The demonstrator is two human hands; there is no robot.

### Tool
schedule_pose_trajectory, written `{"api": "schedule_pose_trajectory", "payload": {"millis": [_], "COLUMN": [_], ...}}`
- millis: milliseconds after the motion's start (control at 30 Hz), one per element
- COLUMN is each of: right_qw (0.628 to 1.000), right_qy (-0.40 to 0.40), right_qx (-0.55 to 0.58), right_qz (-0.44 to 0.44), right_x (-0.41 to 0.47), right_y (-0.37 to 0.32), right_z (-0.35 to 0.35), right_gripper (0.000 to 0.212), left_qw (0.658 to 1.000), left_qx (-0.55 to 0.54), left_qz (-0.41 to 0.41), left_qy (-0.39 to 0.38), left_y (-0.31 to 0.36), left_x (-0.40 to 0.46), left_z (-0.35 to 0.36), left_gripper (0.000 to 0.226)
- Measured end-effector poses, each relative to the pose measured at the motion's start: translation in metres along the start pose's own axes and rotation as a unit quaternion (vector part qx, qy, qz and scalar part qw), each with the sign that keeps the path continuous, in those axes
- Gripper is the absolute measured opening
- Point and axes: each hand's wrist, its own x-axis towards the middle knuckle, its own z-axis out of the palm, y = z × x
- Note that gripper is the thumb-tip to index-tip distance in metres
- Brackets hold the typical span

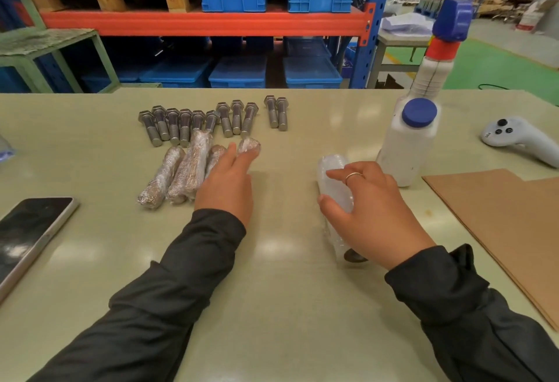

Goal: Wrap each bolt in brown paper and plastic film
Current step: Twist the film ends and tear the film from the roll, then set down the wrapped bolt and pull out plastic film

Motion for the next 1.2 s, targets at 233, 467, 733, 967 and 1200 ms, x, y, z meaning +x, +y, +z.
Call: {"api": "schedule_pose_trajectory", "payload": {"millis": [233,467,733,967,1200], "right_qw": [0.995,0.998,0.972,0.812,0.853], "right_qy": [-0.078,-0.054,0.016,-0.014,-0.064], "right_qx": [-0.062,0.016,0.22,0.577,0.516], "right_qz": [-0.028,-0.01,0.075,0.08,0.043], "right_x": [-0.007,-0.004,0.001,-0.001,-0.001], "right_y": [-0.003,0.006,0.006,-0.007,-0.007], "right_z": [0.008,0.008,0.001,0.007,0.008], "right_gripper": [0.082,0.088,0.073,0.046,0.035], "left_qw": [0.981,0.958,0.959,0.923,0.708], "left_qx": [0.186,0.272,0.265,-0.369,-0.632], "left_qz": [-0.018,-0.045,-0.024,-0.089,-0.261], "left_qy": [-0.061,-0.083,-0.094,-0.061,-0.176], "left_y": [0.003,0.004,0.005,0.033,0.041], "left_x": [0.021,0.019,0.022,-0.007,-0.015], "left_z": [0.015,0.025,0.017,-0.006,-0.007], "left_gripper": [0.054,0.052,0.056,0.024,0.041]}}
